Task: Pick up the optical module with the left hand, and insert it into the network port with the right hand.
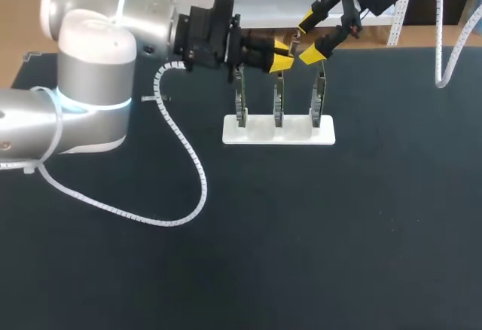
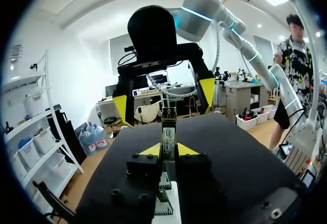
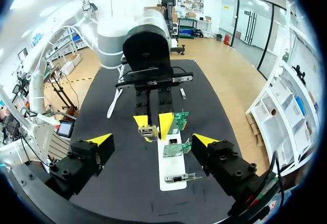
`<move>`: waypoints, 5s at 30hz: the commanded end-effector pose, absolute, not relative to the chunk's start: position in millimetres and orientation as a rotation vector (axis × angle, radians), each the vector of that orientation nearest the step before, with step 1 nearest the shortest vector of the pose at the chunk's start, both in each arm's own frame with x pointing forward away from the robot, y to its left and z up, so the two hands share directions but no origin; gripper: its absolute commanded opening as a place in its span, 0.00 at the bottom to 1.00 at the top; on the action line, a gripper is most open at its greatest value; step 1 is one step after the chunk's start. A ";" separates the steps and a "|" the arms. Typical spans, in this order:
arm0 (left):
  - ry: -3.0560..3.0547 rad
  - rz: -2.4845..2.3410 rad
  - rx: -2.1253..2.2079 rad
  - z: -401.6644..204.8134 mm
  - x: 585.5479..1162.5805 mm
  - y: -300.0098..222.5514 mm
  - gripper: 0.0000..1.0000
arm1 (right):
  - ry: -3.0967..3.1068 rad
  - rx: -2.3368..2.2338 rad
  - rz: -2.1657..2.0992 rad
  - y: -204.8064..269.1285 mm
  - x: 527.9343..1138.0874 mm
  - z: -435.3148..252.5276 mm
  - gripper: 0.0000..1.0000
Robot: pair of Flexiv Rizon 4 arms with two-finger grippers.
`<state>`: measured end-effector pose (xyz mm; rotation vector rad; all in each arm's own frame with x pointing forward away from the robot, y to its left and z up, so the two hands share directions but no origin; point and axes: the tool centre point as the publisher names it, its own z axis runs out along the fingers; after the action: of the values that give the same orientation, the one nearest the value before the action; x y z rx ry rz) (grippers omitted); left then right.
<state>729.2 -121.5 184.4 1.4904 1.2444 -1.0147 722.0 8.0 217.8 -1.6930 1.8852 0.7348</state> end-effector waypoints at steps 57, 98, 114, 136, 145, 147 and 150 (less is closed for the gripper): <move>1.258 -1.011 1.492 178.6 732.0 -113.5 0.00 | 1.723 -1.766 0.679 24.6 721.4 216.3 1.00; 1.258 -1.011 1.492 178.6 732.0 -113.5 0.00 | 1.700 -1.737 0.732 36.5 752.5 203.8 1.00; 1.258 -1.011 1.492 178.6 732.0 -113.5 0.00 | 1.693 -1.731 0.758 38.1 760.6 197.1 1.00; 1.258 -1.011 1.492 178.6 732.0 -113.5 0.00 | 1.683 -1.753 0.764 40.2 761.4 199.4 0.35; 1.258 -1.011 1.492 178.6 732.0 -113.5 0.00 | 1.673 -1.768 0.764 41.9 759.4 200.6 0.00; 1.258 -1.011 1.492 178.6 732.0 -113.5 0.00 | 1.672 -1.767 0.762 41.6 759.2 200.7 0.00; 1.258 -1.011 1.492 178.6 732.0 -113.5 0.00 | 1.674 -1.766 0.761 40.6 758.9 199.7 0.00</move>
<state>744.1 -110.9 178.3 1.4820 1.2595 -1.0077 747.7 41.1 200.0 -1.7728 1.6736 0.7684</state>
